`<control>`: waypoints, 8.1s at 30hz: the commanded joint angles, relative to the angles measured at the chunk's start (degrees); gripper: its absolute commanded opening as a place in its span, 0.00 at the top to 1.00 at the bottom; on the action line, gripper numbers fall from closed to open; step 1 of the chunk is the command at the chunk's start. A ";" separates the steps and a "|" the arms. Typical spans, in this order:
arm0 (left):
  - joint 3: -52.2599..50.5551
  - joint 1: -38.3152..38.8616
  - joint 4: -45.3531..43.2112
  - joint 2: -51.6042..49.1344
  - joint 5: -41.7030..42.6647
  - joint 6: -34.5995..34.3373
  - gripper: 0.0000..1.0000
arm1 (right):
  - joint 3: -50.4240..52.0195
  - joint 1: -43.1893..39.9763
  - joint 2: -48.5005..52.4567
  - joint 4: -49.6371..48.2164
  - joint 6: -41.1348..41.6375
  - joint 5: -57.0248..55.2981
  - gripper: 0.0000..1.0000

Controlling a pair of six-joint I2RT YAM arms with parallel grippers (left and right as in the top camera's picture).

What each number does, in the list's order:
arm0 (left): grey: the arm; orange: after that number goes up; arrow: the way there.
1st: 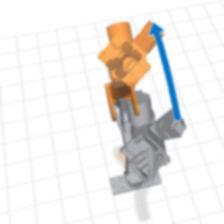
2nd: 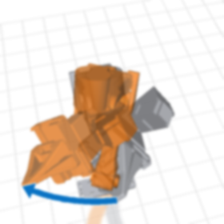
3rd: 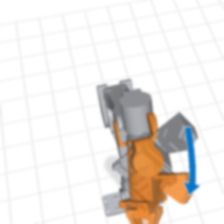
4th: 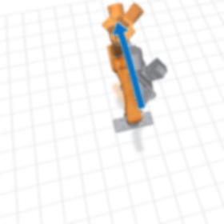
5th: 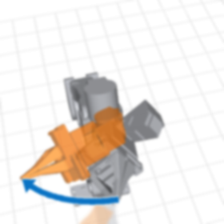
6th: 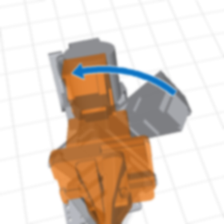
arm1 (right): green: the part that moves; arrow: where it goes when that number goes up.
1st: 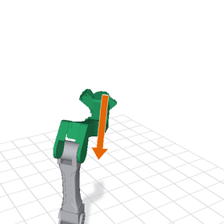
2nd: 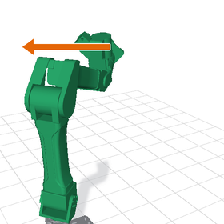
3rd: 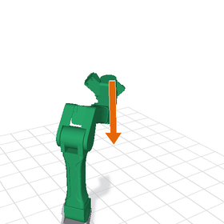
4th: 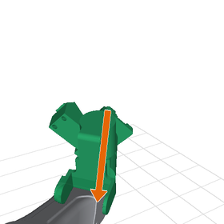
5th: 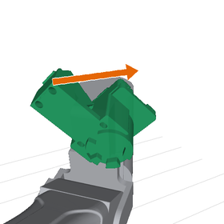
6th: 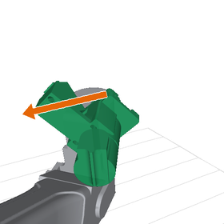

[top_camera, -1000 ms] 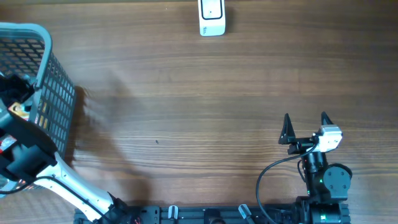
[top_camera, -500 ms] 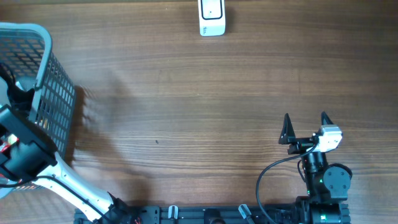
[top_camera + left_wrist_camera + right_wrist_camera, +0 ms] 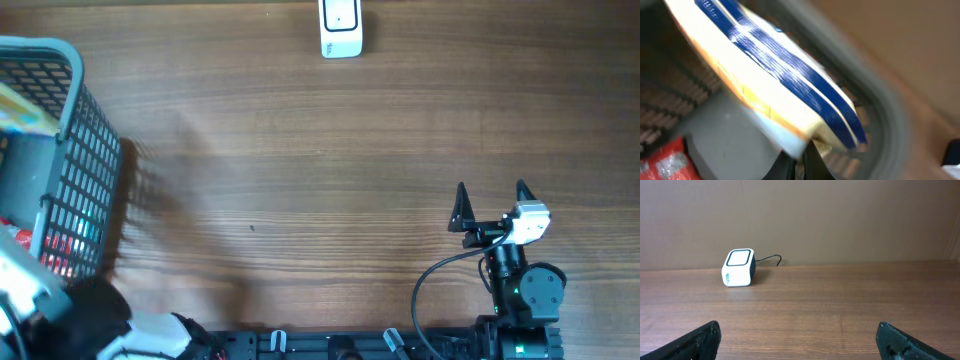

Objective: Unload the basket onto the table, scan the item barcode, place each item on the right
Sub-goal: 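Reach the left gripper into the grey basket toward the yellow snack bag, then lift the yellow snack bag out with the left gripper, drop it on table, then pick the red snack bag from the basket with the left gripper, place on table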

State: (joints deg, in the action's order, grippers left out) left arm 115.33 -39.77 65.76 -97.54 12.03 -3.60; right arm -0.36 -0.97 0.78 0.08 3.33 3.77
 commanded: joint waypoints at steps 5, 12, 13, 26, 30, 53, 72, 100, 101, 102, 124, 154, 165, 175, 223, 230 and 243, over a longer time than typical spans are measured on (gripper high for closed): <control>1.05 -0.20 -10.29 13.62 22.88 -4.26 0.96 | 0.07 -0.24 -0.35 -0.11 -0.20 -0.81 0.00; 0.92 2.54 -1.18 12.07 -10.34 -7.15 0.00 | 0.07 -0.24 -0.35 -0.11 -0.20 -0.81 0.00; 0.92 2.38 0.57 9.88 -15.91 -7.17 0.00 | 0.07 -0.24 -0.35 -0.11 -0.20 -0.81 0.00; 0.92 2.25 5.60 -24.72 -12.17 -1.07 0.00 | 0.07 -0.24 -0.35 -0.11 -0.20 -0.81 0.00; 0.81 3.19 4.33 -29.11 -14.75 -1.31 0.00 | 0.07 -0.24 -0.35 -0.11 -0.22 -0.83 0.00; -20.61 3.19 -8.83 -30.73 -21.75 -1.11 0.90 | 0.07 -0.24 -0.35 -0.11 -0.20 -0.81 0.00; -2.97 5.03 -3.43 23.96 -6.10 -11.58 0.96 | 0.07 -0.24 -0.35 -0.11 -0.20 -0.81 0.00; -25.99 66.86 -9.33 -15.34 -2.91 -29.64 0.00 | 0.07 -0.24 -0.35 -0.11 -0.17 -0.81 0.00; -24.41 65.66 -7.85 -14.60 -2.89 -29.64 0.00 | 0.07 -0.24 -0.35 -0.11 -0.20 -0.81 0.00; -21.53 63.69 -4.90 -13.20 -2.89 -29.64 0.00 | 0.07 -0.24 -0.35 -0.11 -0.20 -0.81 0.00; 0.76 -10.64 24.24 3.45 -21.31 -42.73 0.00 | 0.07 -0.24 -0.35 -0.11 -0.20 -0.81 0.00; -38.62 -7.63 -11.13 -12.15 -38.86 -37.16 0.01 | 0.07 -0.24 -0.35 -0.11 -0.22 -0.81 0.00; -38.64 -8.61 -12.81 -16.35 -36.09 -35.82 0.11 | 0.07 -0.24 -0.35 -0.11 -0.17 -0.81 0.00; -33.48 -8.61 -6.60 -12.76 -36.13 -35.39 0.96 | 0.07 -0.24 -0.35 -0.11 -0.22 -0.81 0.00; 16.61 49.51 8.92 -2.19 -40.30 -28.72 0.00 | 0.07 -0.24 -0.35 -0.11 -0.20 -0.81 0.00; 14.86 10.54 26.60 -2.14 -35.28 -42.53 0.00 | 0.07 -0.24 -0.35 -0.11 -0.17 -0.81 0.00; -28.57 -5.99 8.92 -6.54 -27.71 -42.51 0.00 | 0.07 -0.24 -0.35 -0.13 -0.22 -0.81 0.00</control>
State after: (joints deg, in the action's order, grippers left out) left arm 92.53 -45.54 78.67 -104.38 -15.86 -45.39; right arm -0.36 -0.97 0.78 0.05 3.33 3.36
